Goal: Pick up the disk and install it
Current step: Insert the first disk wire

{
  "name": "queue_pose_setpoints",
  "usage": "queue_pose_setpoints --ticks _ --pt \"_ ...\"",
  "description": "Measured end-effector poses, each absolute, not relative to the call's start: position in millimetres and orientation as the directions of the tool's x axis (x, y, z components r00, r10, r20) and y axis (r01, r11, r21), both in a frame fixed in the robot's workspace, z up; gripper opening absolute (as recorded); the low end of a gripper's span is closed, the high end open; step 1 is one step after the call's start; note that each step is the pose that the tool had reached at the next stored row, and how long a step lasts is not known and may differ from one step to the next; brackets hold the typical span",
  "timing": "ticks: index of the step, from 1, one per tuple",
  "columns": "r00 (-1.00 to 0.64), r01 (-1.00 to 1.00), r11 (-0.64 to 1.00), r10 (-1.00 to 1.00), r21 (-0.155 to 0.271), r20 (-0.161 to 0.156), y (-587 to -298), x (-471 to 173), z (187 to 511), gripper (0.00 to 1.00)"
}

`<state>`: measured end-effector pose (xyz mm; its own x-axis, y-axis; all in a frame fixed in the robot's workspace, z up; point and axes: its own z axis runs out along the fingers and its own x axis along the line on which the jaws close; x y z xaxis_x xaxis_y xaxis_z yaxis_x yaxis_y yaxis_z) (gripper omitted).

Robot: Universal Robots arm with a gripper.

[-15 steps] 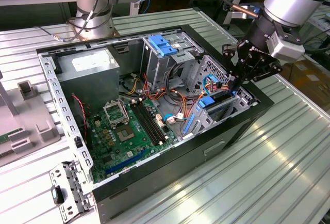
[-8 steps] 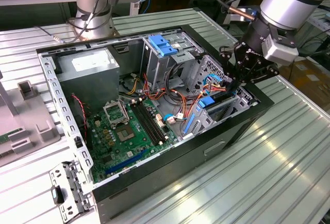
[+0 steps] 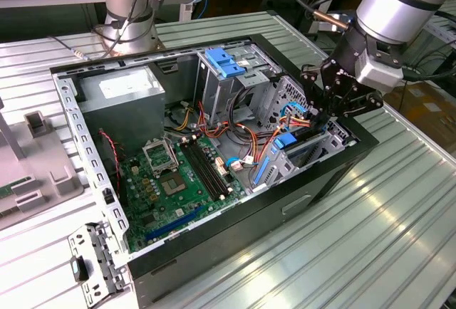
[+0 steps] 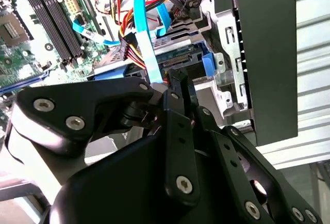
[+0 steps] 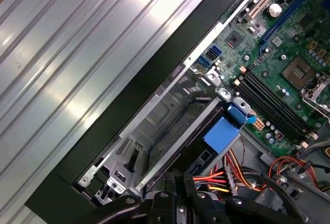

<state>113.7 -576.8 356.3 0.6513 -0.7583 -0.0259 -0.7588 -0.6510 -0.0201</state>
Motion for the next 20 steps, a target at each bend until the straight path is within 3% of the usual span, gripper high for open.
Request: queue_pose_setpoints --ticks 20 --pt "0.474 -0.881 -0.473 -0.880 -0.020 -0.026 -576.7 109.7 356.1 0.18"
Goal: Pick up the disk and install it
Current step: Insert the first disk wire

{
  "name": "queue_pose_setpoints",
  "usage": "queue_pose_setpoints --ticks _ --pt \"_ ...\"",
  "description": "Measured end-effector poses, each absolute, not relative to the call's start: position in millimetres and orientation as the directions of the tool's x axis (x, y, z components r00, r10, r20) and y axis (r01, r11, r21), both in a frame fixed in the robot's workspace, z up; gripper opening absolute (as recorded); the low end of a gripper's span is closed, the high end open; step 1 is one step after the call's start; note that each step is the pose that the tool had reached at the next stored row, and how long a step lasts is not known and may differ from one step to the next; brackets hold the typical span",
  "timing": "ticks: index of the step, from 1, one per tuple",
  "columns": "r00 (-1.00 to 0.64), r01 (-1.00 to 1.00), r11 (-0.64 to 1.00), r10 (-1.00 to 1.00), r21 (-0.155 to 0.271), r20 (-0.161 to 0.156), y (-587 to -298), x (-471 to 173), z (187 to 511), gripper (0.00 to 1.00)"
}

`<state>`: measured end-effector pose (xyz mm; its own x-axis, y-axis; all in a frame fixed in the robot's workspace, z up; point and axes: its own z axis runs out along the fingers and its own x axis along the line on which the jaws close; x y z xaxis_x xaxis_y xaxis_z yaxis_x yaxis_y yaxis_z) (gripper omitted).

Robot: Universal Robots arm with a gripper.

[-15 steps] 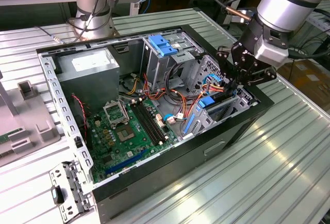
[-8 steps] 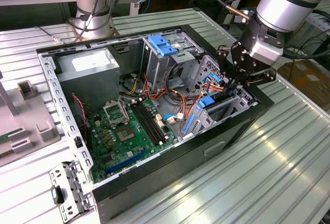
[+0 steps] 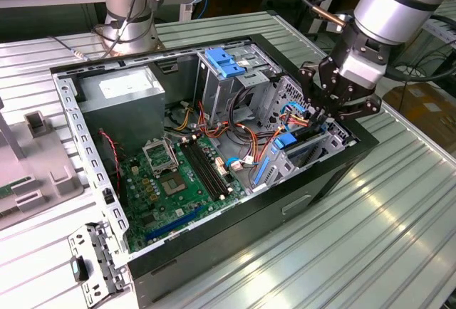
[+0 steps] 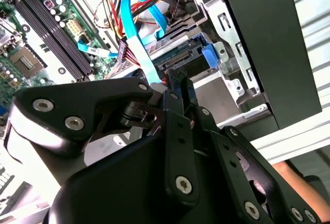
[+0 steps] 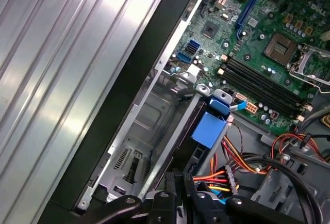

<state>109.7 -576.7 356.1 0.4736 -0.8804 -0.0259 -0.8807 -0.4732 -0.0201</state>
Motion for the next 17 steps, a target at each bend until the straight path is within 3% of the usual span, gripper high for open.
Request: queue_pose_setpoints --ticks 17 --pt "0.361 -0.932 -0.361 -0.932 -0.020 -0.026 -576.7 101.9 355.9 0.18"
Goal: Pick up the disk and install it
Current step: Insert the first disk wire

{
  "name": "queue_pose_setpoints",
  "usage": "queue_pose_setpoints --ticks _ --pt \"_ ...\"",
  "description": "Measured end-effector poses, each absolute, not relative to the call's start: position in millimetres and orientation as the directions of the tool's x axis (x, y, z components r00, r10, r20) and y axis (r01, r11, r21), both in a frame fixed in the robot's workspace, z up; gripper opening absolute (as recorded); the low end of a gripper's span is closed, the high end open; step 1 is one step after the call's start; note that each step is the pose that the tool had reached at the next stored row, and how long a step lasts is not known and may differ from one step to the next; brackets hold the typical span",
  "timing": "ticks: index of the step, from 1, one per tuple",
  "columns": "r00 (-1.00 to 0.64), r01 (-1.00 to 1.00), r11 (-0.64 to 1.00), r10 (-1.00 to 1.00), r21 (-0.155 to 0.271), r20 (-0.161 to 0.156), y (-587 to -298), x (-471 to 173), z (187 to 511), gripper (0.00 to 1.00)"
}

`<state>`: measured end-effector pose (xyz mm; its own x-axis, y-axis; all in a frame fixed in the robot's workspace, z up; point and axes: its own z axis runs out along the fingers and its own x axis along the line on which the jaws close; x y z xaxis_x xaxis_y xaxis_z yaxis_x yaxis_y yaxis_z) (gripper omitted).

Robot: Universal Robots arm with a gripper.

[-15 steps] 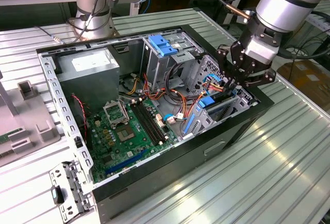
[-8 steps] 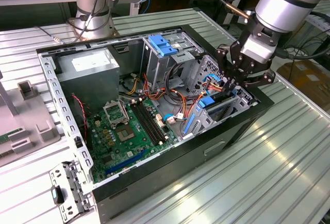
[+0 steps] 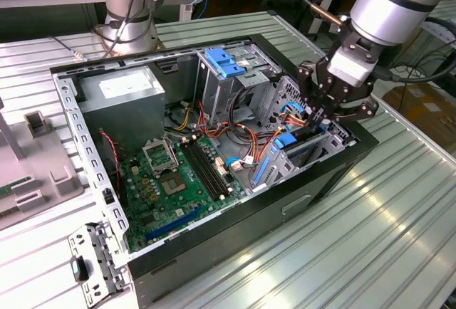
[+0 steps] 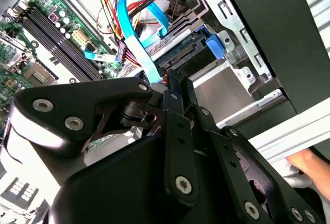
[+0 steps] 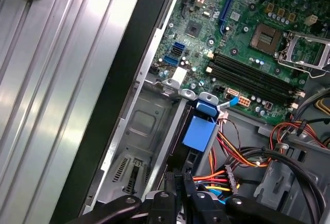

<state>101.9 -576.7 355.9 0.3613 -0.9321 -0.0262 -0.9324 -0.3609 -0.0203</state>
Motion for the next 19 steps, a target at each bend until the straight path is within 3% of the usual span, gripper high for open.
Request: queue_pose_setpoints --ticks 19 --pt "0.281 -0.960 -0.280 -0.959 -0.020 -0.027 -576.7 80.8 355.8 0.18"
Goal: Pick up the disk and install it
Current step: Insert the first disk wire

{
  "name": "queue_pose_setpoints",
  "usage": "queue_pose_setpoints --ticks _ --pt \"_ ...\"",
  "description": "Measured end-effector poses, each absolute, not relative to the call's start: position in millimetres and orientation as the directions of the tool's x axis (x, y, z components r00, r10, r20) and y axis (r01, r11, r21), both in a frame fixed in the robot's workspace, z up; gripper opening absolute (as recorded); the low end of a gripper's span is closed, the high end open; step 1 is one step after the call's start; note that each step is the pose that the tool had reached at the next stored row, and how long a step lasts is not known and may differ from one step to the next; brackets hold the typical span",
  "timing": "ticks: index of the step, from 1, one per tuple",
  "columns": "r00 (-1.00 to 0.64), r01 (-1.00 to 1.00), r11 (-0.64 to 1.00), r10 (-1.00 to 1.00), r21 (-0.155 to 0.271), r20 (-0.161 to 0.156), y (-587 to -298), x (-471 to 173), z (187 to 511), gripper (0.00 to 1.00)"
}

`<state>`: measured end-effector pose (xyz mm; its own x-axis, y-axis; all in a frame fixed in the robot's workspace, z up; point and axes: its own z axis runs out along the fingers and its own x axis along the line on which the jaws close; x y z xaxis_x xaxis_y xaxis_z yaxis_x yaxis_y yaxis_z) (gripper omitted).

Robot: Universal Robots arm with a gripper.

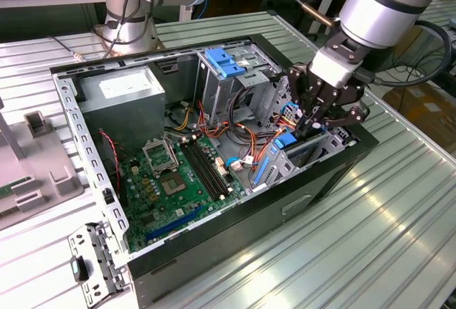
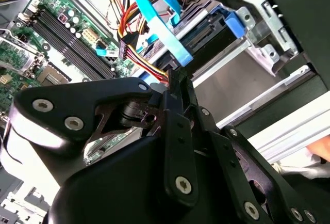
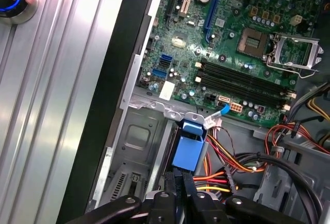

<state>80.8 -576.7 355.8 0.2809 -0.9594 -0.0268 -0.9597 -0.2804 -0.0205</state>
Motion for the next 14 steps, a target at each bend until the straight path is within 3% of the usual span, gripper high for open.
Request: queue_pose_setpoints --ticks 14 --pt "0.214 -0.977 -0.214 -0.976 -0.020 -0.027 -576.7 70.5 355.7 0.18"
